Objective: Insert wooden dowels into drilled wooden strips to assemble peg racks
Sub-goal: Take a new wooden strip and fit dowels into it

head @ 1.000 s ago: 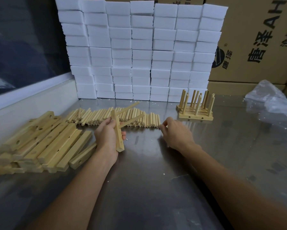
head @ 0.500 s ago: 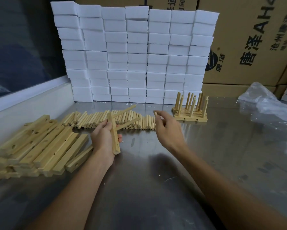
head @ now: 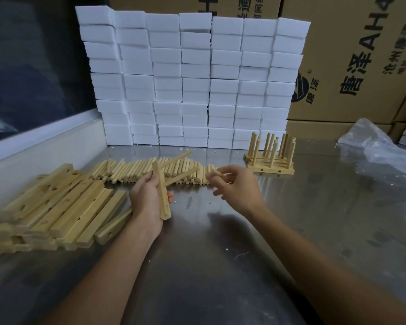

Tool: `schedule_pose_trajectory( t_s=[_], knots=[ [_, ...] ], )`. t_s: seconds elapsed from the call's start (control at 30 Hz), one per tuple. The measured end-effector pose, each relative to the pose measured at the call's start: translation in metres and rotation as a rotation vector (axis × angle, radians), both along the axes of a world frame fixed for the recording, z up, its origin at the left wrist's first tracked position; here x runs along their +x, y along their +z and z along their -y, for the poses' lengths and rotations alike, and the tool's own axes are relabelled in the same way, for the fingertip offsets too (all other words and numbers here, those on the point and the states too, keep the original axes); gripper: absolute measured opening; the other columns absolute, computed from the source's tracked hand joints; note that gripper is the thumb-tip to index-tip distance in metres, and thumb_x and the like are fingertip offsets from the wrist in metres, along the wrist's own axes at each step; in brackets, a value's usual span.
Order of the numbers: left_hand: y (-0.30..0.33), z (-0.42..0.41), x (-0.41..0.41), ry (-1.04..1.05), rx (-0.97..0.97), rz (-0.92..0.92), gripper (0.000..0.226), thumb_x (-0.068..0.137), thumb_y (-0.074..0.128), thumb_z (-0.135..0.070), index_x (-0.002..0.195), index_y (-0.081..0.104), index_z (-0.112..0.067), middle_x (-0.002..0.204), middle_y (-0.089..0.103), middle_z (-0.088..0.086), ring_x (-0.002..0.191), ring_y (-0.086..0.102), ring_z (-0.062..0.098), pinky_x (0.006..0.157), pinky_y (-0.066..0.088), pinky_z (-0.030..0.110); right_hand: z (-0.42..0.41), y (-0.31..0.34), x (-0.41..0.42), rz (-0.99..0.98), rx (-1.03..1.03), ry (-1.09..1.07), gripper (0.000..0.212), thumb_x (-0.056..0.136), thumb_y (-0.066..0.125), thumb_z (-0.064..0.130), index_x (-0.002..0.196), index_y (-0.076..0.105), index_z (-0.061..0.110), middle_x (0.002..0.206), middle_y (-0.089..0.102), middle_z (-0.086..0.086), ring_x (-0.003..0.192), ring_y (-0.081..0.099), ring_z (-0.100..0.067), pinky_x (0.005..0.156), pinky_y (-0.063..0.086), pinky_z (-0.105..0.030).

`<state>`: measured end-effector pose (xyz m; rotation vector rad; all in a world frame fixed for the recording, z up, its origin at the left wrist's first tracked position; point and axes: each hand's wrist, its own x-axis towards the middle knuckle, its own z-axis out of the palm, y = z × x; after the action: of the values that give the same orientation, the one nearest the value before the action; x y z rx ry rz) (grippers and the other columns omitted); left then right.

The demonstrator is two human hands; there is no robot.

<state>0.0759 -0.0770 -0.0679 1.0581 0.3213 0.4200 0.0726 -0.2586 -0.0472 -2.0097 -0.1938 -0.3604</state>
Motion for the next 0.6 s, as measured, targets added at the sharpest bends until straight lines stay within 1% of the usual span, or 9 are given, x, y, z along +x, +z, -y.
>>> schedule_pose_trajectory(
  t_s=[0.03,0.1,0.2,0.27,0.33,0.4,0.43,0.5,0.6],
  knots=[
    [0.0000,-0.0002,0.0000,-0.002,-0.002,0.000,0.013,0.100,0.053,-0.009,0.109,0.061,-0.016,0.083,0.066,0.012,0.038,0.056,0.014,0.037,0.045,0.021,-0.0003,-0.0014,-0.0003,0.044,-0.085,-0.018,0.029,0.092,0.064,0.043,0.090,0.070,0.015,0.070,0.071,0.004,0.059,0.067,-0.008,0.070,0.060,-0.036],
    [0.0003,-0.0002,0.0001,-0.003,-0.007,0.000,0.014,0.100,0.053,-0.009,0.109,0.061,-0.016,0.082,0.066,0.012,0.038,0.056,0.014,0.037,0.045,0.020,-0.0007,-0.0053,0.0017,0.154,-0.264,-0.067,0.043,0.098,0.055,0.044,0.071,0.067,0.012,0.058,0.062,0.003,0.053,0.057,-0.010,0.061,0.053,-0.035],
    [0.0008,-0.0001,0.0004,-0.001,-0.019,-0.007,0.015,0.100,0.052,-0.009,0.111,0.060,-0.015,0.083,0.066,0.012,0.038,0.056,0.014,0.037,0.045,0.021,-0.0035,-0.0087,0.0036,0.222,-0.359,-0.077,0.045,0.101,0.050,0.035,0.061,0.053,0.016,0.067,0.054,-0.006,0.067,0.050,-0.013,0.059,0.036,-0.034],
    [0.0008,-0.0002,0.0006,-0.001,-0.024,-0.009,0.016,0.100,0.052,-0.009,0.112,0.061,-0.015,0.083,0.066,0.012,0.039,0.056,0.015,0.037,0.045,0.021,-0.0044,-0.0090,0.0047,0.199,-0.327,-0.032,0.031,0.102,0.047,0.029,0.074,0.055,0.019,0.072,0.055,-0.001,0.068,0.050,-0.012,0.060,0.036,-0.032],
    [0.0008,-0.0003,0.0007,0.001,-0.031,-0.008,0.016,0.100,0.053,-0.009,0.112,0.061,-0.015,0.082,0.066,0.011,0.038,0.056,0.015,0.037,0.044,0.021,-0.0038,-0.0091,0.0033,0.160,-0.298,0.018,0.015,0.103,0.045,0.022,0.108,0.058,0.016,0.077,0.061,0.000,0.069,0.058,-0.015,0.064,0.050,-0.039],
    [0.0010,-0.0002,0.0007,-0.002,-0.036,-0.007,0.016,0.100,0.053,-0.009,0.113,0.061,-0.013,0.081,0.066,0.012,0.037,0.056,0.014,0.036,0.044,0.020,-0.0031,-0.0106,0.0010,0.136,-0.296,0.066,0.033,0.103,0.043,0.018,0.136,0.043,0.020,0.087,0.065,-0.001,0.078,0.063,-0.019,0.075,0.055,-0.043],
    [0.0010,-0.0001,0.0006,-0.004,-0.040,-0.007,0.016,0.100,0.052,-0.009,0.113,0.061,-0.013,0.081,0.066,0.012,0.037,0.055,0.014,0.036,0.044,0.020,-0.0035,-0.0107,-0.0001,0.128,-0.294,0.084,0.041,0.103,0.042,0.016,0.143,0.036,0.024,0.090,0.065,-0.001,0.081,0.063,-0.020,0.077,0.054,-0.044],
    [0.0012,-0.0002,0.0004,-0.007,-0.047,-0.011,0.017,0.100,0.052,-0.009,0.114,0.061,-0.013,0.080,0.067,0.011,0.037,0.055,0.014,0.037,0.044,0.020,-0.0058,-0.0096,-0.0017,0.145,-0.291,0.103,0.046,0.103,0.040,0.015,0.147,0.030,0.026,0.087,0.062,0.000,0.078,0.059,-0.017,0.072,0.051,-0.042],
    [0.0017,-0.0006,0.0002,-0.015,-0.056,-0.018,0.021,0.100,0.051,-0.010,0.119,0.061,-0.011,0.080,0.067,0.010,0.039,0.055,0.014,0.037,0.043,0.021,-0.0082,-0.0067,-0.0034,0.217,-0.286,0.093,0.035,0.106,0.037,0.026,0.140,0.042,0.022,0.076,0.054,0.009,0.065,0.049,-0.010,0.063,0.039,-0.033]
  ],
)
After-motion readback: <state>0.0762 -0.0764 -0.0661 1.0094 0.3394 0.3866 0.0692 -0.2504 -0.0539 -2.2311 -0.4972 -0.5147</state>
